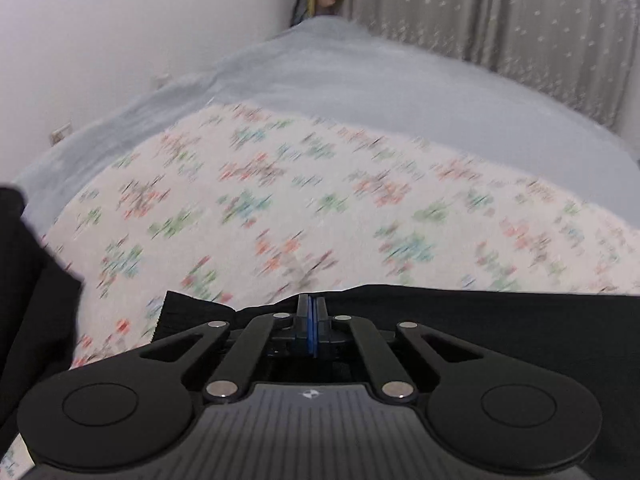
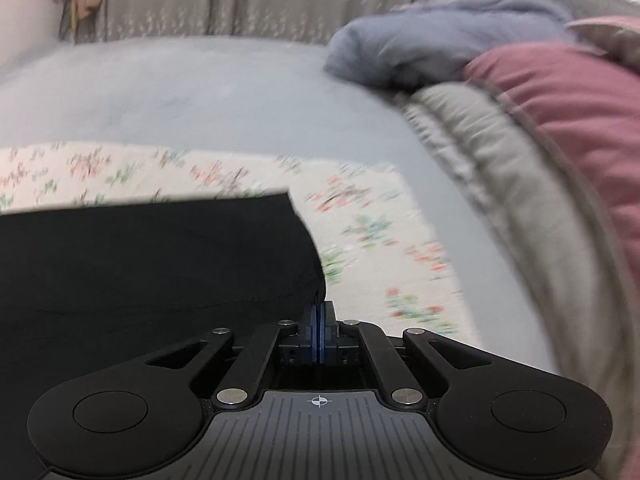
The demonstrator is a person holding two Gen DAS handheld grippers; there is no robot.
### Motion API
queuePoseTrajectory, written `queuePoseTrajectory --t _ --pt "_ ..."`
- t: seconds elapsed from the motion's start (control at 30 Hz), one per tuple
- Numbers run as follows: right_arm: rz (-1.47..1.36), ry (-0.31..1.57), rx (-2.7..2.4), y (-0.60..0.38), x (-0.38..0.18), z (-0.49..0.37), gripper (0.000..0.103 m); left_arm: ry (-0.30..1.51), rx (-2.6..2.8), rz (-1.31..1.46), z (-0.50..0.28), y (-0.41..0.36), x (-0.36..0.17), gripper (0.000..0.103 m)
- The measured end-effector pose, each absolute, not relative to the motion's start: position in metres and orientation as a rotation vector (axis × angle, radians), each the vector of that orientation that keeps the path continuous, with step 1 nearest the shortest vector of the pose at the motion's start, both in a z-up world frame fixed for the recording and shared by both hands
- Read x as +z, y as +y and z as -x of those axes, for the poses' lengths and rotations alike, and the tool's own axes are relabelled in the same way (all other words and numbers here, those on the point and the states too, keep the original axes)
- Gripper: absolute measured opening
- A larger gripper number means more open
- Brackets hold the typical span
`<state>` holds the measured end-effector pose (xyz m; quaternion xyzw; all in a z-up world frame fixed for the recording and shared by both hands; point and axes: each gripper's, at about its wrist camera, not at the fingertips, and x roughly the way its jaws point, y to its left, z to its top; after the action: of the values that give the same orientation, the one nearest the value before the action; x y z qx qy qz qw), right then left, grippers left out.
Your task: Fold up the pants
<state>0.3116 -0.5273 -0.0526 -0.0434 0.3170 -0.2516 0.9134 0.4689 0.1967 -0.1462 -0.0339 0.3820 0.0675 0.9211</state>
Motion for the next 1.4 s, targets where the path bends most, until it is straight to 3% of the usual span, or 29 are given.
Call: queuePoseTrajectory --t 0.17,0.3,0.4,0.47,0.5,0.53,0.57,0.7,0.87,0.9,0.97,1.0,1.07,1.23,1.33,1.4 --pt "0.175 0.617 -0.639 -0.536 -0.032 -0.276 0.000 0.751 0.066 0.031 -0.478 0.154 -0.141 0.002" --pt "0.112 0.681 -0.694 -0.563 -0.051 -0.263 0.001 0.770 0.071 -0.010 -0.489 0.134 -0.147 0.003" --pt "0.091 0.744 -0.619 -0.575 -0.071 -0.263 0.007 0.813 0.060 -0.037 -0.493 0.136 -0.150 0.009" --pt "0.097 0.714 -0.611 -0.577 -0.067 -0.263 0.022 0.826 0.064 -0.024 -0.494 0.147 -0.150 0.025" --pt "0.069 0.691 -0.606 -0.582 -0.062 -0.263 0.046 0.823 0.076 -0.007 -0.494 0.154 -0.148 0.040" --pt "0.024 0.661 -0.596 -0.590 -0.056 -0.265 0.070 0.818 0.083 0.013 -0.493 0.159 -0.146 0.046" --pt "-0.025 0.632 -0.586 -0.597 -0.051 -0.267 0.074 0.816 0.088 0.042 -0.493 0.165 -0.144 0.047" --pt "-0.105 0.625 -0.574 -0.607 -0.043 -0.301 0.072 0.837 0.086 0.171 -0.494 0.184 -0.143 0.051" --pt "-0.114 0.664 -0.621 -0.611 -0.062 -0.339 0.067 0.864 0.087 0.092 -0.495 0.184 -0.150 0.075" --pt "-0.110 0.641 -0.626 -0.612 -0.065 -0.343 0.061 0.873 0.100 0.082 -0.496 0.184 -0.152 0.076" --pt "-0.078 0.615 -0.620 -0.607 -0.069 -0.346 0.031 0.887 0.111 0.082 -0.498 0.186 -0.157 0.076" --pt "-0.054 0.625 -0.612 -0.603 -0.068 -0.349 0.002 0.890 0.112 0.073 -0.498 0.185 -0.159 0.074" --pt "0.016 0.665 -0.610 -0.591 -0.066 -0.356 0.000 0.883 0.136 -0.017 -0.497 0.178 -0.162 0.056" --pt "0.074 0.638 -0.646 -0.578 -0.051 -0.353 0.000 0.862 0.139 -0.024 -0.494 0.181 -0.158 0.036" --pt "0.066 0.636 -0.659 -0.580 -0.046 -0.349 0.000 0.862 0.129 -0.039 -0.491 0.181 -0.154 0.035" --pt "0.067 0.634 -0.662 -0.581 -0.047 -0.348 0.000 0.864 0.138 -0.037 -0.490 0.181 -0.152 0.048"
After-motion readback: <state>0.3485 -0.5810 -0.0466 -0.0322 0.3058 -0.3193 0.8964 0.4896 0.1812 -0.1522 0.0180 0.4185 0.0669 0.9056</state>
